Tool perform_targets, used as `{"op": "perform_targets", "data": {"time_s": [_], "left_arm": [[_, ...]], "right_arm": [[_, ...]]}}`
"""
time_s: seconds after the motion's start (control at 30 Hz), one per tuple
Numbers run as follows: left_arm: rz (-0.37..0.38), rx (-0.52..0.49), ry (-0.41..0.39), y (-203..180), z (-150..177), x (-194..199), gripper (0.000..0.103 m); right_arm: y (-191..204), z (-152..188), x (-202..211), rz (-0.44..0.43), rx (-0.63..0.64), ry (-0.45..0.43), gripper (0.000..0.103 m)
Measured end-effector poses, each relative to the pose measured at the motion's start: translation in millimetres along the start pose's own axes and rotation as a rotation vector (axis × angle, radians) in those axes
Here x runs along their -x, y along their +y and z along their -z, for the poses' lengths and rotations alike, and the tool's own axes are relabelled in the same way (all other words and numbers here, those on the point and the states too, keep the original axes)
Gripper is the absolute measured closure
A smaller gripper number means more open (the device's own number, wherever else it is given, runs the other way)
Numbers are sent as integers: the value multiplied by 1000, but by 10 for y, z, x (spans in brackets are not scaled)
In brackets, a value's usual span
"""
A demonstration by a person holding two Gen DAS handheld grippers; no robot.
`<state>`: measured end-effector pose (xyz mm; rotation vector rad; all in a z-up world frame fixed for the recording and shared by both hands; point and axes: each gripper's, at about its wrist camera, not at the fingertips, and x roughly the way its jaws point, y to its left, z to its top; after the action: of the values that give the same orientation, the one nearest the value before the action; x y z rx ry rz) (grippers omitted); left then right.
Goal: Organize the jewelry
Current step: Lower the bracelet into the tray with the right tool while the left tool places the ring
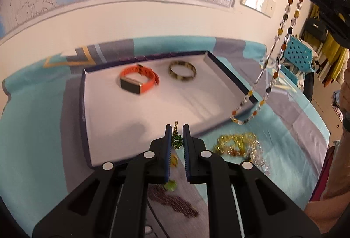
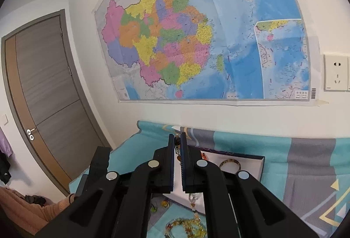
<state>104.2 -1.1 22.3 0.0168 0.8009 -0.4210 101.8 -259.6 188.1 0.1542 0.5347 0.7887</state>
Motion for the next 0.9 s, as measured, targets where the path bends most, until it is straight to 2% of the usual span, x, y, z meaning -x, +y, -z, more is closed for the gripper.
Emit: {"op": "perform_targets", "data": {"time_s": [0.4,0.57,0.9], "left_arm": [[-33,33,35,269,-259,-347,92],[-54,42,77,342,-261,-537,92],[-82,56,130,439,-222,-709,92]], "right_arm": [[-135,-81,-572,-8,-12,55,99],[-307,32,-736,-3,-37,105,99],[-550,336,-989,79,-31,225,99]]}}
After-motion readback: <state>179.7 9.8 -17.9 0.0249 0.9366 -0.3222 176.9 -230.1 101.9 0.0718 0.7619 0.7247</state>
